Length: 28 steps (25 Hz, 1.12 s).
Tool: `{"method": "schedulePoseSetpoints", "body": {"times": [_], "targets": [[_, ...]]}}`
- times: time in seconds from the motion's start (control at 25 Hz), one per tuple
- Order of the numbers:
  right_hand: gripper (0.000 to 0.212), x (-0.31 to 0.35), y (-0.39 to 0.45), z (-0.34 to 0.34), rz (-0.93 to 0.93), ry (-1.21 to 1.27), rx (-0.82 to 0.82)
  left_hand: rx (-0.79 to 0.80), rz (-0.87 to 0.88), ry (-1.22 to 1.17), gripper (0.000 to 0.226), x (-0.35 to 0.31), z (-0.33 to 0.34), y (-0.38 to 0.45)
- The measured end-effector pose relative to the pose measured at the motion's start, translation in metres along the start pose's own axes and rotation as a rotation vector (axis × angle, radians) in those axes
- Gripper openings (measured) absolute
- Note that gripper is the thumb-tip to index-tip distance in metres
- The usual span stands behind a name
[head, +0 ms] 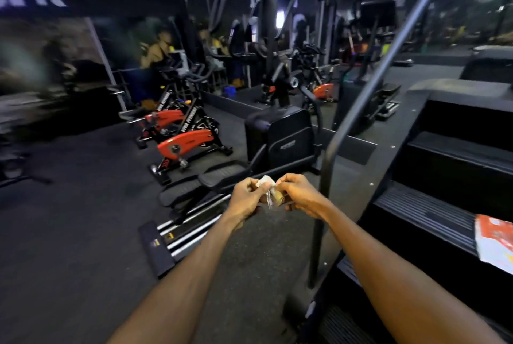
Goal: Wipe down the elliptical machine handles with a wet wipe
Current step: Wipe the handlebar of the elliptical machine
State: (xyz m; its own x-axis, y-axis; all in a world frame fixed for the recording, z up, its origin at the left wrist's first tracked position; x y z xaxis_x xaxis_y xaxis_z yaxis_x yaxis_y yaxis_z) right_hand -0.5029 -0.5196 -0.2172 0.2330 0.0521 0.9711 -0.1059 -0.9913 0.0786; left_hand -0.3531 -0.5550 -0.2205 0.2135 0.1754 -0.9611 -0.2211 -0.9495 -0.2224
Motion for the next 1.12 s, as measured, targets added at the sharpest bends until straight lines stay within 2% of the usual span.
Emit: {"method": "schedulePoseSetpoints", "body": {"times": [0.12,0.36,0.56,0.76,0.84,0.96,1.12], "targets": [[0.012,0.023,0.019,0.093,-0.011,0.064,-0.009,-0.115,0.013,-0.011,0.010,0.014,-0.105,-0.001],[0.011,0.042,0.067,0.259,0.001,0.231,-0.069,-0.368,-0.031,-0.087,0.004,0.049,-0.295,0.005],[0.010,0.057,0.125,0.375,0.041,0.345,0.061,-0.437,-0.029,-0.099,0.012,0.059,-0.400,0.035],[0.045,0.072,0.210,0.478,0.065,0.336,0.306,-0.530,-0.018,-0.091,0.009,0.056,-0.501,0.104],[0.038,0.082,0.246,0.507,0.025,0.304,0.352,-0.541,-0.008,-0.069,0.007,0.045,-0.533,0.132],[0.008,0.101,0.317,0.547,-0.048,0.260,0.318,-0.584,0.028,-0.065,0.009,0.027,-0.587,0.183],[0.010,0.118,0.402,0.604,-0.019,0.324,0.270,-0.615,0.019,-0.057,0.009,0.025,-0.660,0.256]]}}
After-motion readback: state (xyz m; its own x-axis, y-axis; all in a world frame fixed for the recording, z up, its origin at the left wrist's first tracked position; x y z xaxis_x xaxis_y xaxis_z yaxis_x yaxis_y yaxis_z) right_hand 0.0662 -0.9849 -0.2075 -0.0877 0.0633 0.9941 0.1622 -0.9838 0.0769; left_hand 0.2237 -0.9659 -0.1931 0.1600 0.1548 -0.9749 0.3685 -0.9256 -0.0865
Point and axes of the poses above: each hand's wrist, its own y-axis towards the middle knuckle, its own z-axis out of the palm, x = y × z, the point moved 7 cm from there along y, towards the middle knuckle, and after that the axes turned 13 degrees about -z, right-handed, at the moved point
